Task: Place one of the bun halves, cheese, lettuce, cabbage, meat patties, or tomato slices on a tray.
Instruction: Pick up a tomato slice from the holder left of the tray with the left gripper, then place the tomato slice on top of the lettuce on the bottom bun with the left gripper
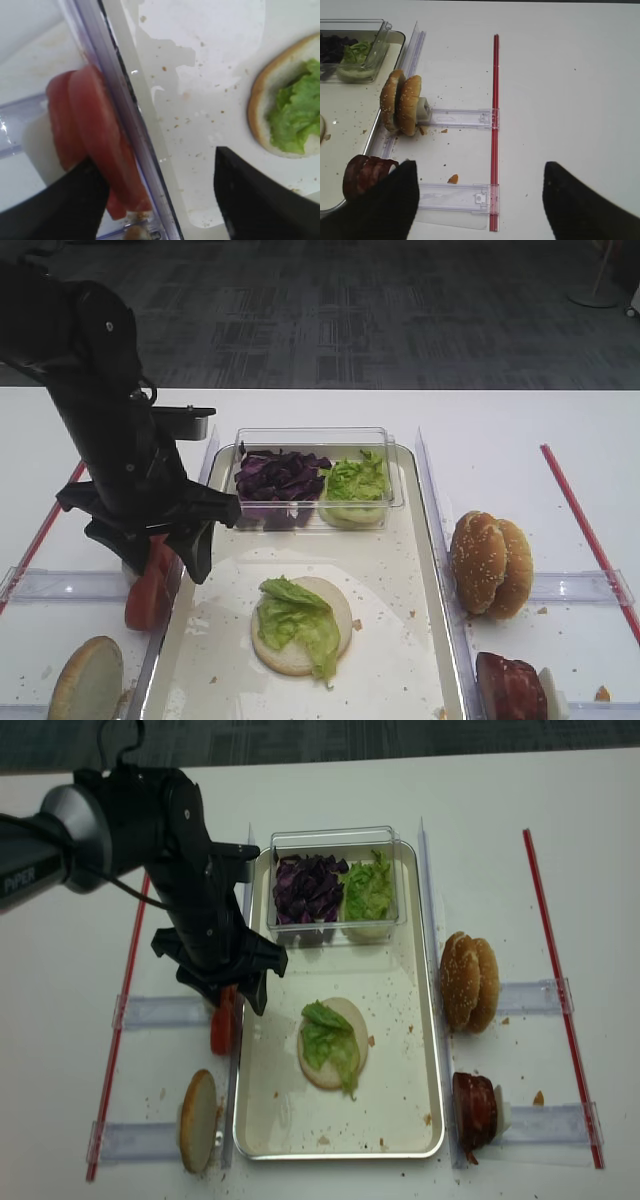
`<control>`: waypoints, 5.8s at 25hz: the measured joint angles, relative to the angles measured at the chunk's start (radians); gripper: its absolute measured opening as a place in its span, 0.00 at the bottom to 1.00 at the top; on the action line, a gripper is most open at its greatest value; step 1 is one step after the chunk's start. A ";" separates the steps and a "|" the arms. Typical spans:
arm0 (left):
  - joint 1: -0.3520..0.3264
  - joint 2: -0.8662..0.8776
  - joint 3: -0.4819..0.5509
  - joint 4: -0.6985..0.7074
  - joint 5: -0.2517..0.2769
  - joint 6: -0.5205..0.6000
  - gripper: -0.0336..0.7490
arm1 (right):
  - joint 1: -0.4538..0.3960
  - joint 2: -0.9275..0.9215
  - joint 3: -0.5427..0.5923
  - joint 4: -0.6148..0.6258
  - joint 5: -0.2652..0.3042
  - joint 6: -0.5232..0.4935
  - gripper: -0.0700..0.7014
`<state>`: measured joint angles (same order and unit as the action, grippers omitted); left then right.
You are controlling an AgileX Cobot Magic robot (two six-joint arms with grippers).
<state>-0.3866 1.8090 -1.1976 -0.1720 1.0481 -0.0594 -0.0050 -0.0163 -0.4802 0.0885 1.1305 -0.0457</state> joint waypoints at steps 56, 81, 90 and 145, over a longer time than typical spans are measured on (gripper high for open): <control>0.000 0.003 0.000 0.137 0.000 -0.070 0.07 | 0.000 0.000 0.000 0.000 0.000 -0.002 0.79; -0.003 -0.031 -0.164 0.139 0.162 -0.064 0.07 | 0.000 0.000 0.000 0.000 0.000 0.000 0.77; -0.003 -0.033 -0.164 0.109 0.164 -0.012 0.07 | 0.000 0.000 0.000 0.000 0.000 0.000 0.77; -0.006 -0.126 0.060 -0.645 0.155 0.567 0.07 | 0.000 0.000 0.000 0.000 0.000 0.000 0.57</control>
<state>-0.3930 1.6832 -1.1376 -0.8175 1.2035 0.5072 -0.0050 -0.0163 -0.4802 0.0885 1.1305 -0.0460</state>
